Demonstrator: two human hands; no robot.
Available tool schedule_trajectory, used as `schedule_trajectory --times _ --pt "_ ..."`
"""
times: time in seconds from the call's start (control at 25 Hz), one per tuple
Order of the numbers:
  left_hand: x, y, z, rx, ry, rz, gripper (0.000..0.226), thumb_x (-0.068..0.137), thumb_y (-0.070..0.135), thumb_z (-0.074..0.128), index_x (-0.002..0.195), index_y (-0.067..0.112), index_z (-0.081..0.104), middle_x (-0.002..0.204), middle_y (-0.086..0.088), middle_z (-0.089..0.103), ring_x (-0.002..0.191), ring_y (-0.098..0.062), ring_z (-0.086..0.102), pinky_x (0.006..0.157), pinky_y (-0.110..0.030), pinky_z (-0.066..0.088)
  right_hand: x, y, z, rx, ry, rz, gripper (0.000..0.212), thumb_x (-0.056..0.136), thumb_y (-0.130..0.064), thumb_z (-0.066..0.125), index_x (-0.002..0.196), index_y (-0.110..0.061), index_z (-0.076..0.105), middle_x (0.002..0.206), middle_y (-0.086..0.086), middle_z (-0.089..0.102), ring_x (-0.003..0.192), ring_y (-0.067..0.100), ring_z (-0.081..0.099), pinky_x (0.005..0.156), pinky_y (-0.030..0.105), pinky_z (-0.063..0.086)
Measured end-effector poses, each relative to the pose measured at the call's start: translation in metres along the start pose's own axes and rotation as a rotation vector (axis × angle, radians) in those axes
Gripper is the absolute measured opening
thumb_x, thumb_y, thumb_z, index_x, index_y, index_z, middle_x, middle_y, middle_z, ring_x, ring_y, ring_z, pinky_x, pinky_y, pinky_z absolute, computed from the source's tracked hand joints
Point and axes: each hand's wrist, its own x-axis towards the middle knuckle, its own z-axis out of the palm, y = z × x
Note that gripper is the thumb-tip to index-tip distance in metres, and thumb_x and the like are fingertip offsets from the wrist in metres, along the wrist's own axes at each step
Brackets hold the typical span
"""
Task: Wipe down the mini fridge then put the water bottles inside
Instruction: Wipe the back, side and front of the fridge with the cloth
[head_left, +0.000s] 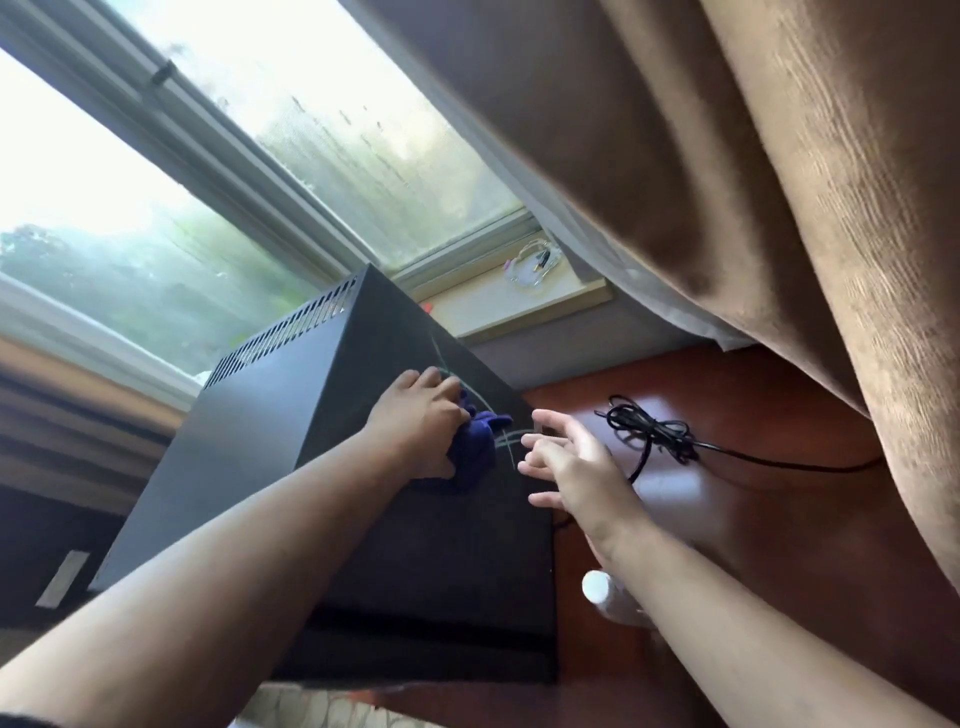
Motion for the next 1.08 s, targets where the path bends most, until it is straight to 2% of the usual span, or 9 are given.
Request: schedule_trajectory --times 0.12,0.24,0.32,0.44,0.56,0.72,0.8,0.96,1.08 --pt "0.031 -0.037 -0.018 -0.022 0.054 -0.060 0.055 0.075 0.055 0.063 0.123 0.032 0.072 0.127 0.009 0.063 0.121 -0.023 0.053 0.104 -0.035 0.040 0.013 -0.012 -0.010 0.002 0.088 -0.060 0.035 0.098 -0.014 0.052 0.129 -0.027 0.059 0.114 0.004 0.074 0.102 0.023 0.074 0.077 0.037 0.057" --pt "0.064 -0.067 -0.032 -0.073 0.106 -0.151 0.048 0.082 0.048 0.064 0.126 0.029 0.070 0.127 0.003 0.064 0.122 -0.026 0.054 0.105 -0.037 0.045 0.024 -0.017 -0.018 0.023 0.163 -0.102 0.031 0.099 -0.013 0.050 0.125 -0.026 0.060 0.107 0.005 0.076 0.087 0.020 0.073 0.066 0.035 0.054" --pt "0.088 -0.068 -0.029 -0.061 0.102 -0.183 0.046 0.086 0.043 0.064 0.127 0.023 0.069 0.124 -0.003 0.065 0.120 -0.027 0.054 0.098 -0.036 0.048 0.034 -0.016 -0.027 0.009 0.225 -0.122 0.031 0.098 -0.012 0.052 0.123 -0.027 0.060 0.103 0.005 0.077 0.081 0.019 0.071 0.062 0.034 0.052" --pt "0.121 -0.042 -0.006 -0.043 0.048 -0.148 0.043 0.088 0.041 0.065 0.125 0.020 0.068 0.123 -0.003 0.065 0.120 -0.027 0.054 0.087 -0.033 0.047 0.043 -0.011 -0.039 -0.076 0.270 -0.104 0.030 0.094 -0.011 0.057 0.116 -0.030 0.061 0.099 0.003 0.077 0.076 0.018 0.071 0.060 0.031 0.050" --pt "0.148 -0.009 0.022 -0.089 0.004 -0.101 0.043 0.091 0.037 0.066 0.130 0.021 0.067 0.129 -0.003 0.064 0.124 -0.027 0.053 0.090 -0.033 0.045 0.053 -0.003 -0.054 -0.186 0.262 -0.105 0.028 0.092 -0.013 0.060 0.110 -0.034 0.061 0.100 0.004 0.077 0.074 0.013 0.070 0.063 0.027 0.048" --pt "0.168 0.043 0.060 -0.071 -0.048 -0.007 0.042 0.090 0.039 0.068 0.130 0.025 0.067 0.135 0.000 0.063 0.128 -0.026 0.052 0.102 -0.033 0.040 0.068 0.015 -0.075 -0.344 0.277 -0.153 0.038 0.075 -0.041 0.057 0.113 -0.042 0.061 0.093 -0.008 0.076 0.081 0.012 0.071 0.083 0.037 0.059" --pt "0.171 0.066 0.075 -0.074 -0.132 0.023 0.046 0.091 0.041 0.066 0.135 0.027 0.063 0.143 0.001 0.059 0.137 -0.025 0.047 0.113 -0.037 0.033 0.069 0.022 -0.084 -0.385 0.281 -0.151 0.045 0.074 -0.043 0.055 0.118 -0.044 0.059 0.092 -0.011 0.076 0.078 0.009 0.069 0.087 0.039 0.058" --pt "0.163 0.099 0.093 -0.059 -0.243 0.098 0.060 0.084 0.046 0.075 0.139 0.026 0.061 0.149 0.000 0.056 0.142 -0.025 0.044 0.121 -0.042 0.026 0.062 0.023 -0.103 -0.345 0.294 -0.135 0.045 0.070 -0.052 0.054 0.114 -0.057 0.053 0.096 -0.012 0.077 0.084 0.018 0.071 0.071 0.034 0.050" --pt "0.150 0.106 0.097 -0.083 -0.272 0.136 0.066 0.077 0.048 0.080 0.137 0.026 0.062 0.146 0.003 0.058 0.140 -0.022 0.047 0.119 -0.040 0.029 0.056 0.014 -0.103 -0.341 0.308 -0.137 0.036 0.076 -0.042 0.057 0.110 -0.053 0.056 0.092 -0.009 0.077 0.083 0.024 0.070 0.064 0.029 0.043"
